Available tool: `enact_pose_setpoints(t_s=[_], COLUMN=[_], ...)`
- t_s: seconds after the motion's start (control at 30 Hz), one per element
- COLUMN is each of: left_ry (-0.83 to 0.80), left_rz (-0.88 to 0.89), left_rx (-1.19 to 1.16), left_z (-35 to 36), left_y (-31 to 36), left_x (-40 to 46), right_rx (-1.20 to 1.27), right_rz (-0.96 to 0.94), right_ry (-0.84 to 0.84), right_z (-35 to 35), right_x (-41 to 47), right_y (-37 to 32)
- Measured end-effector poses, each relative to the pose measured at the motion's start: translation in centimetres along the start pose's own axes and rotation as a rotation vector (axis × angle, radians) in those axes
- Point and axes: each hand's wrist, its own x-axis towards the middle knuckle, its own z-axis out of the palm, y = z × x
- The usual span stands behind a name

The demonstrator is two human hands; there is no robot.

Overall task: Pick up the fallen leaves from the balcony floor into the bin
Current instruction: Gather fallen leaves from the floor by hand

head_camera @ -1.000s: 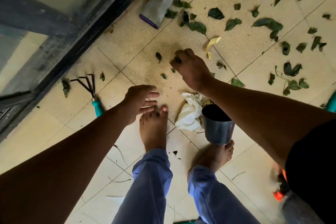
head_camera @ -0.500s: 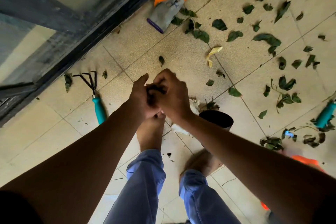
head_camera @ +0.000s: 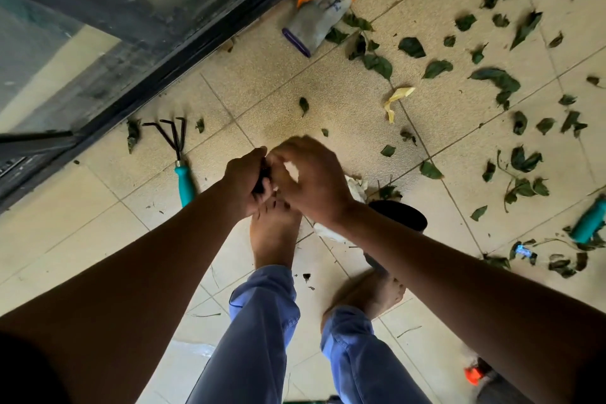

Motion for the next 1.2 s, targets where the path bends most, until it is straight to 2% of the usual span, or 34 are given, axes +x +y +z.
enact_pose_setpoints(t_s=[0.07, 0.17, 0.3, 0.47, 0.7, 0.77, 0.8, 0.83, 0.87, 0.9, 0.93, 0.97, 1.0, 1.03, 1.07, 1.13, 1.2], left_ry=[0.021, 0.044, 0.037, 0.069, 0.113, 0.124, 0.076, 0.117, 0.053, 0.004, 0.035, 0.029, -0.032, 0.045, 0.075, 0.049, 0.046], left_rz=[0.033, 0.074, 0.140, 0.138, 0.074, 0.023, 0.028, 0.043, 0.001, 0.059, 0.058, 0.045, 0.012, 0.058, 0.016, 0.069, 0.110], left_rx=[0.076, 0.167, 0.286, 0.317, 0.428, 0.366, 0.348, 0.391, 0.390, 0.348, 0.339, 0.222, 0.223, 0.223, 0.200, 0.221, 0.147], left_z=[-0.2, -0.8, -1.8, -2.9, -3.4, -3.6, -4.0, -5.2, -6.4, -7.4, -8.1, -8.0, -6.8, -4.9, -3.9, -3.1, -3.2], left_y=[0.3, 0.4, 0.2, -0.7, -4.0, -4.4, -5.0, -6.6, -8.2, -9.4, -11.1, -10.7, -8.8, -5.2, -4.0, -3.9, -4.9], left_x=[0.1, 0.7, 1.2, 2.0, 3.6, 4.3, 5.1, 9.6, 13.3, 15.7, 19.0, 16.6, 11.8, 4.2, 2.3, 1.1, 1.1], right_rx=[-0.133, -0.368, -0.576, -0.801, -0.524, -0.486, -0.467, -0.453, -0.449, -0.459, -0.467, -0.452, -0.403, -0.349, -0.320, -0.201, 0.224], right_rz=[0.074, 0.126, 0.022, -0.072, 0.023, 0.050, 0.058, 0.074, 0.096, 0.128, 0.170, 0.234, 0.322, 0.440, 0.554, 0.774, 0.911], right_ry=[0.071, -0.047, -0.241, -0.288, -0.162, -0.152, -0.163, -0.176, -0.192, -0.204, -0.209, -0.197, -0.159, -0.124, -0.101, -0.099, -0.096], right_z=[0.4, 1.5, 1.7, 0.4, 2.4, 2.8, 2.9, 3.0, 3.0, 2.9, 2.8, 2.8, 2.5, 2.5, 2.4, 1.7, 0.5], right_x=[1.8, 4.6, 6.9, 5.9, 2.8, 2.5, 2.5, 2.6, 2.8, 3.1, 3.4, 3.7, 4.1, 4.7, 5.2, 6.2, 6.2], right_y=[2.2, 6.3, 9.4, 10.1, 10.8, 10.5, 10.5, 10.4, 10.3, 10.2, 10.0, 9.9, 9.4, 9.2, 9.2, 8.8, 6.9])
